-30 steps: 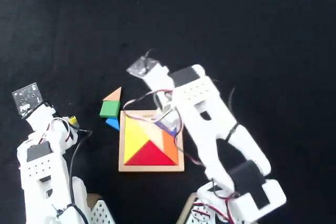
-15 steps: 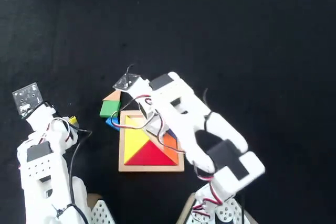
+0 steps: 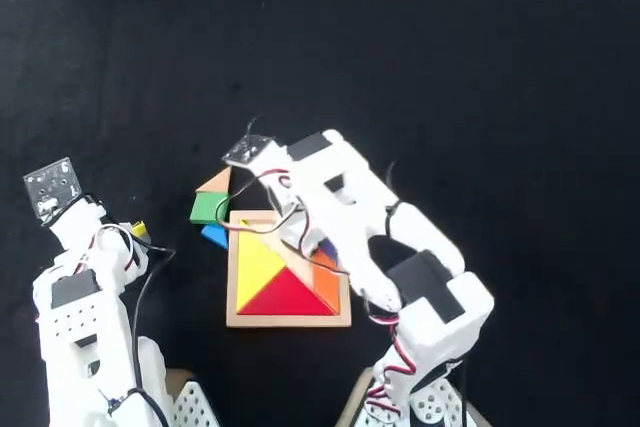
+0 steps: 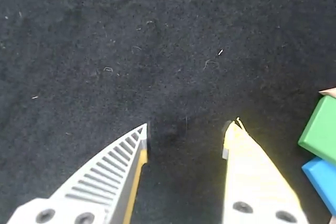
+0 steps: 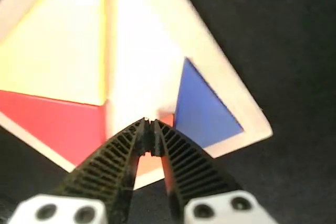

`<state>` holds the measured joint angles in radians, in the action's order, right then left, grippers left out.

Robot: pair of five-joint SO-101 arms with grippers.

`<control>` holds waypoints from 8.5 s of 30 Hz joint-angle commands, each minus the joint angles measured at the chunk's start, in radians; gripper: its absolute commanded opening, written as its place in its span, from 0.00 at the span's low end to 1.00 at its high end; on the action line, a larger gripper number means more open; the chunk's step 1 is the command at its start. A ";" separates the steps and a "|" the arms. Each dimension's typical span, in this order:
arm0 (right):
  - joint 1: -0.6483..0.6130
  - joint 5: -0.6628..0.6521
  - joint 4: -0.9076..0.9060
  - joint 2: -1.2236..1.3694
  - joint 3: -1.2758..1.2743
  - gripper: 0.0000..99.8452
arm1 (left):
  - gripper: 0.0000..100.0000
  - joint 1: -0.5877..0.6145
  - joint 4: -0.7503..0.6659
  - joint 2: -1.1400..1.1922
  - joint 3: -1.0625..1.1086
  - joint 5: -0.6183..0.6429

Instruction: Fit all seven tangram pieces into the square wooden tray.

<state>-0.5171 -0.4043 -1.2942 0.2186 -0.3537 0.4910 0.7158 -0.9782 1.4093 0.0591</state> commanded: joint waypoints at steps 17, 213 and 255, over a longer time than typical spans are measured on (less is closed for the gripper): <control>-0.054 -0.043 0.049 -0.145 0.042 0.01 | 0.23 -0.005 -0.017 -0.002 -0.004 0.009; -0.126 -0.710 -0.463 0.952 1.782 0.01 | 0.23 0.387 0.305 0.836 -0.550 -0.074; -0.132 0.428 -0.077 -0.311 -0.015 0.01 | 0.23 0.381 0.305 0.836 -0.549 -0.075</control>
<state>-0.6306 0.0130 -1.3786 -0.0407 -0.3629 0.8684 1.0349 -0.1496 0.8830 -0.0253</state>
